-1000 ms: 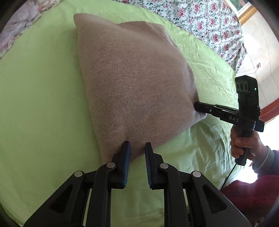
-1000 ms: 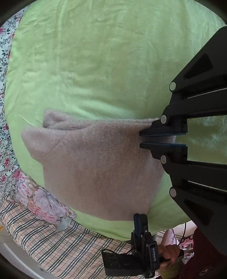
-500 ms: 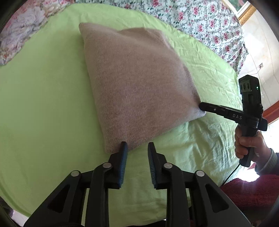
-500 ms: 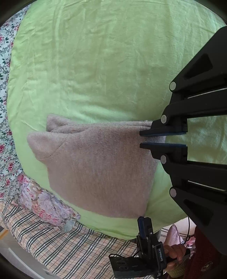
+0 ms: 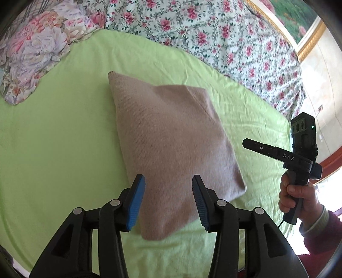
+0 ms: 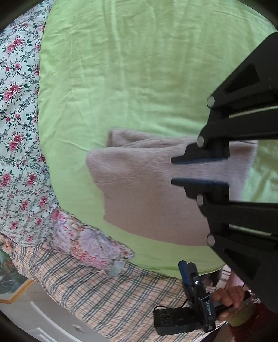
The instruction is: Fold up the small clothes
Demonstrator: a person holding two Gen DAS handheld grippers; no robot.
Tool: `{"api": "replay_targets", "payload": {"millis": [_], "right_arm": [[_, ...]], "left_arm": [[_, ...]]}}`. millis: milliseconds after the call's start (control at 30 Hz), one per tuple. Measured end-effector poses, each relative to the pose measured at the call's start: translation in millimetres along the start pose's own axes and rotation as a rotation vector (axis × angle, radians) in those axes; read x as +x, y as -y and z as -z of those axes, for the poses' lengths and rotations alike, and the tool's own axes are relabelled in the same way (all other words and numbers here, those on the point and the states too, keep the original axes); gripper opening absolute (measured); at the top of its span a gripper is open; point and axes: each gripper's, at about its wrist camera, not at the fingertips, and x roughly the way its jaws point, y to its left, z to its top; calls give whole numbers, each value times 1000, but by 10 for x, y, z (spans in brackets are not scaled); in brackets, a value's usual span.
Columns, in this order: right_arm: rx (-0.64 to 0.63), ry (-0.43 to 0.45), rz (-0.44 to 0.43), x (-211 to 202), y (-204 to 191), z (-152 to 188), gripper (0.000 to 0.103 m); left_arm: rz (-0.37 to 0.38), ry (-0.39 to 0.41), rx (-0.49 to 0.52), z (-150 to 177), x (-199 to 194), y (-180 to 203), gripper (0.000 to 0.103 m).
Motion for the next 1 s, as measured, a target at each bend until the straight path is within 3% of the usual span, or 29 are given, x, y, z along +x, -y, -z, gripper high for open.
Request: {"api": "replay_targets", "payload": {"millis": [67,300,400,533,567,600,633,667,733,933,1000], "right_arm": [[5,10,-9,79,17,-127,44],[48,3,-15,493,179,-667,44],[74,-1,-30,690,247,-874,44],[106,-44,-49,938,319,-994,43],[90,-48,-43,962,306,-1001,25],[73,-38,-35,946,286,-1000,8],[67,-15,-45,900,278,-991,8],[64,7,-56,854,283,-980,8],[62,16,-25,830,323,-934,8],[102,-36,37,920,411,-901,12],[108,-14,41,800,386,-920,26]], "left_arm": [[15,6,-17,-124,59,-70,53],[31,-1,-121,-817,502,-561,54],[55,-7,-188,-1099,725,-815,59],[71,-44,-254,-1358,1070,-1081,59],[72,-54,-269,-1428,1170,-1151,59],[75,-58,-277,-1478,1238,-1193,57],[77,-61,-283,-1514,1289,-1222,53],[77,-61,-288,-1567,1343,-1250,35],[32,-52,-263,-1695,1424,-1242,16],[-125,-29,-161,-1911,1498,-1061,15],[-149,1,-142,-1940,1374,-982,15]]}}
